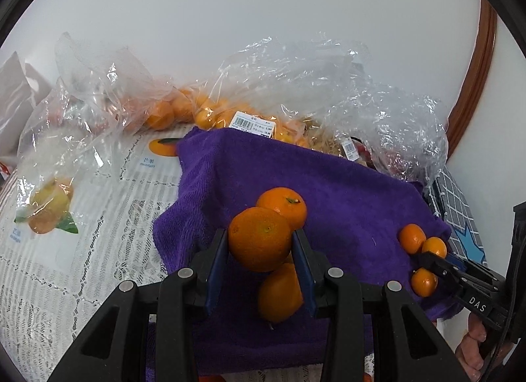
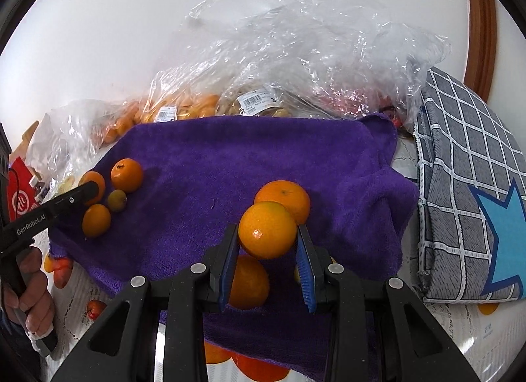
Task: Organize fruits
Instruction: 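Lift both oranges onto the purple towel and open both tools, then withdraw both open tools from the towel back toward the fruit pile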
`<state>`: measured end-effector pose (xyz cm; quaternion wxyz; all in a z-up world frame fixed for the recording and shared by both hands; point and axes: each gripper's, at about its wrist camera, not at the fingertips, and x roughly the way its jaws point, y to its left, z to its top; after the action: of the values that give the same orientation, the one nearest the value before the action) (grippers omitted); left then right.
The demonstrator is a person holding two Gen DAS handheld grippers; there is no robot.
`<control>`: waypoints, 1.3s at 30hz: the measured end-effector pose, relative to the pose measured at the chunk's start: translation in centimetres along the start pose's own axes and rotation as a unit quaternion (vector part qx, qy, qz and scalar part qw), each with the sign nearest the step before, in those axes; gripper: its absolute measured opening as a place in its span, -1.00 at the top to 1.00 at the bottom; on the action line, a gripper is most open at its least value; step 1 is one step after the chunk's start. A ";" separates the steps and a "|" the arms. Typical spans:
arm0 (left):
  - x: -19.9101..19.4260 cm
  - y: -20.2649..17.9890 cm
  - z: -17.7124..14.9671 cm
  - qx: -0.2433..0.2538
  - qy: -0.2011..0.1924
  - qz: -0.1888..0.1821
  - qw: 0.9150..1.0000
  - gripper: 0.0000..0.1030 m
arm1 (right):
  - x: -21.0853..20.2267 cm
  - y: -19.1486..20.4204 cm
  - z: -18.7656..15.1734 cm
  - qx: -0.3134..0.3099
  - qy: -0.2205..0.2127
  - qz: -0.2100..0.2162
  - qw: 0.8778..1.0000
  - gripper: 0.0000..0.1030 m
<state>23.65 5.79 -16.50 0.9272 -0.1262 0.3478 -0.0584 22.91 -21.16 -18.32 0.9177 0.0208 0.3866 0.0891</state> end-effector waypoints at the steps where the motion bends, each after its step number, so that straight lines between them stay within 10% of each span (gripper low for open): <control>1: 0.0 0.1 0.0 -0.001 0.001 -0.001 1.000 0.28 | 0.0 0.0 0.0 0.000 -0.001 -0.001 1.000 0.34; 16: 0.2 0.1 -0.1 0.000 0.003 -0.008 1.000 0.27 | -1.6 0.8 -0.1 -0.005 -0.030 -0.017 0.999 -0.08; 39: -2.1 -0.1 -0.5 0.002 -0.022 -0.048 0.999 -0.06 | -6.0 5.6 -3.9 -0.007 -0.022 0.016 1.000 -0.08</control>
<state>21.77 6.04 -15.54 0.9309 -0.1423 0.3208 -0.1009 15.21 -16.88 -16.23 0.9248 0.0224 0.3649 0.1056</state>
